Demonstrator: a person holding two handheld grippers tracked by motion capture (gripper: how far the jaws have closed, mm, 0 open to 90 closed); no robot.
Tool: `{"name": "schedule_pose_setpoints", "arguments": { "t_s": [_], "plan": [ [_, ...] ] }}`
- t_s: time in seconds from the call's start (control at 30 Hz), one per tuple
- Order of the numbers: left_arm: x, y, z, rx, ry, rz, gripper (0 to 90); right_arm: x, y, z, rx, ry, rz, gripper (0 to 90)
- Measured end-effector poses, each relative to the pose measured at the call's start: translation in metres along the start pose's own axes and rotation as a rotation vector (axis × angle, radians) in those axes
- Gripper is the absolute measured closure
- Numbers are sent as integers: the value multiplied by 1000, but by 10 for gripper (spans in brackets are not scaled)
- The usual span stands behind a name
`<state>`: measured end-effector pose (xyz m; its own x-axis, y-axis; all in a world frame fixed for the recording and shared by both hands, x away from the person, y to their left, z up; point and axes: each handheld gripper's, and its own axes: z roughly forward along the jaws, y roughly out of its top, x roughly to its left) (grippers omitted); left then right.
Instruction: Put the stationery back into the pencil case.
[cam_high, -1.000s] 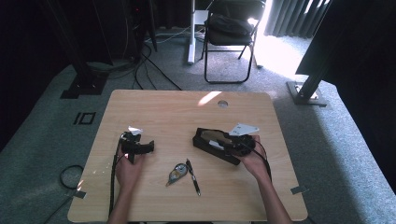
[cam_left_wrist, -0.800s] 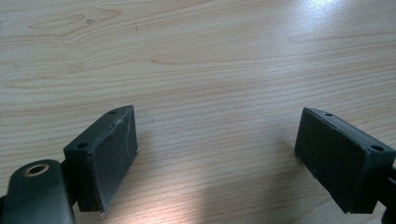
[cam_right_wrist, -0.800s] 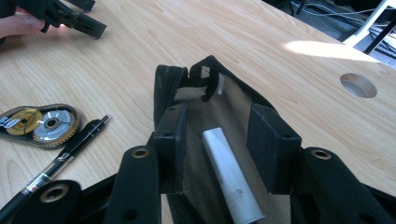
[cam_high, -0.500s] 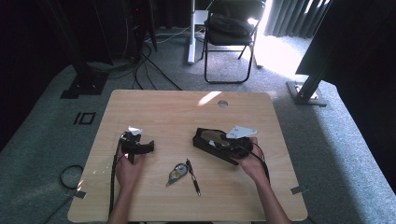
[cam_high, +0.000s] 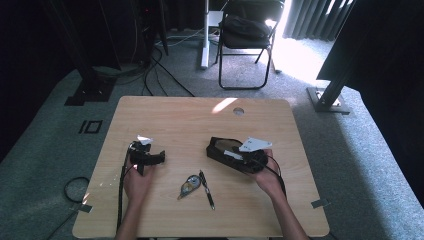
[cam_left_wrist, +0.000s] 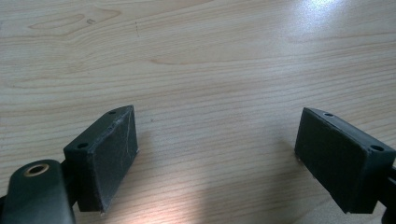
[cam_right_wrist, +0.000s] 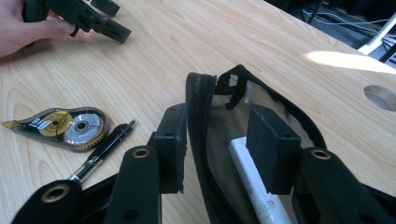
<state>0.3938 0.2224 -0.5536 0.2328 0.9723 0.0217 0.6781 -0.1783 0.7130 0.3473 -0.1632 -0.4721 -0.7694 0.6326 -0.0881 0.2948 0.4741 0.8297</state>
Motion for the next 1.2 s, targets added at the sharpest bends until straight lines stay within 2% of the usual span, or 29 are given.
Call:
{"name": "schedule_pose_setpoints", "arguments": {
  "t_s": [1.2],
  "plan": [
    [0, 0, 0, 0, 0, 0, 134, 30, 1, 9, -4, 50, -42, 589]
  ]
}}
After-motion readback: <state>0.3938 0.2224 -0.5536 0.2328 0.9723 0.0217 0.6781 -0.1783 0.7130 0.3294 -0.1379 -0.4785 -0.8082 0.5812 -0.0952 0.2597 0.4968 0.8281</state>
